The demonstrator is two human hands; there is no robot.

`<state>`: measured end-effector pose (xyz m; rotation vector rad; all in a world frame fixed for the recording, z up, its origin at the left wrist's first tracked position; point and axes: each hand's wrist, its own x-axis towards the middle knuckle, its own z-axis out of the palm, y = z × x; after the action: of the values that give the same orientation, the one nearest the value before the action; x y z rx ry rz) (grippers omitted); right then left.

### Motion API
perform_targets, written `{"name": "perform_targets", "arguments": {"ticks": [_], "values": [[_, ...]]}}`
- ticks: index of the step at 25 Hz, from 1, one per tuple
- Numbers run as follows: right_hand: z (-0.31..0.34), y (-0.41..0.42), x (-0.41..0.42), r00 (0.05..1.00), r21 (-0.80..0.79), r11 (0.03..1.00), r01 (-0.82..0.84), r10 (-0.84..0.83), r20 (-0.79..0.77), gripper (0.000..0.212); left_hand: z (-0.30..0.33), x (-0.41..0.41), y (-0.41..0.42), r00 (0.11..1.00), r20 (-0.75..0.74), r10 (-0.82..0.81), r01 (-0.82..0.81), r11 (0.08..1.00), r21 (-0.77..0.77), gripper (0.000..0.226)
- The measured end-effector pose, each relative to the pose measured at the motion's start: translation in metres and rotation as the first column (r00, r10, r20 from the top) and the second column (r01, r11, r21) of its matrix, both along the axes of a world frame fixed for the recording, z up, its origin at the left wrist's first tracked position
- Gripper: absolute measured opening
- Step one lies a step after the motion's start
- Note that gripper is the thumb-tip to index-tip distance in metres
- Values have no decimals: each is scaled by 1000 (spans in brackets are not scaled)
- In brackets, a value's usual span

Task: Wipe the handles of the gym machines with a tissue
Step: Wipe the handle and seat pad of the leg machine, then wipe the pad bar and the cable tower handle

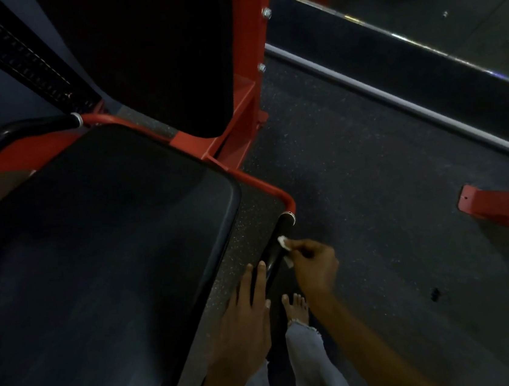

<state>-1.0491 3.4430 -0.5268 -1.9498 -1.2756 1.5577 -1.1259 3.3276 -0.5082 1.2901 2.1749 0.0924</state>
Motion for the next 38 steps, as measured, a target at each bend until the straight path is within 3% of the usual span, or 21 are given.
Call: {"name": "perform_targets", "arguments": {"ticks": [2,4,7,10,12,14,15,19,22,25,27,30,33,36,38], "values": [[8,-7,11,997,-47,999,-19,15,-81,13,-2,-2,-3,999,20,-35,34,999,36,113],[-6,9,9,975,-164,973,163,-184,-122,12,-4,-2,-6,997,20,-76,75,997,36,115],[-37,38,-8,858,-419,774,474,-513,24,19,-8,1,-5,999,12,-35,34,998,43,116],[-45,33,-21,774,-696,580,424,-631,-55,16,-3,0,-1,999,38,8,-10,999,53,112],[-42,21,-17,721,-759,576,304,-660,-212,20,-2,1,-3,995,102,-25,25,1000,3,84],[-44,11,-11,653,-753,632,184,-651,-387,22,-3,-2,-5,997,69,-20,13,994,107,65],[-44,6,-8,656,-734,668,123,-610,-445,24,0,-3,-4,999,16,-38,36,990,137,61],[-45,-15,18,795,-664,741,-104,-339,-504,34,-1,-3,-7,993,106,-44,38,998,55,59],[-31,-8,40,872,-552,807,-210,-100,-479,29,-4,-5,-6,996,-83,-11,28,980,198,61],[3,23,41,920,-367,885,-287,148,-362,21,10,-11,-7,999,-34,-26,32,982,185,58],[31,43,26,895,-200,900,-387,315,-315,14,28,-21,-1,990,116,74,-97,974,203,56],[82,59,-19,812,86,828,-554,560,-163,14,74,-51,21,926,270,264,-347,878,331,58],[147,66,-77,720,313,698,-644,691,-60,19,138,-103,40,808,338,483,-589,649,482,60],[220,65,-139,629,525,531,-665,777,10,4,205,-156,34,743,309,594,-642,503,578,59],[270,53,-181,557,634,407,-657,830,44,5,250,-182,18,725,292,624,-626,422,656,57]]}}
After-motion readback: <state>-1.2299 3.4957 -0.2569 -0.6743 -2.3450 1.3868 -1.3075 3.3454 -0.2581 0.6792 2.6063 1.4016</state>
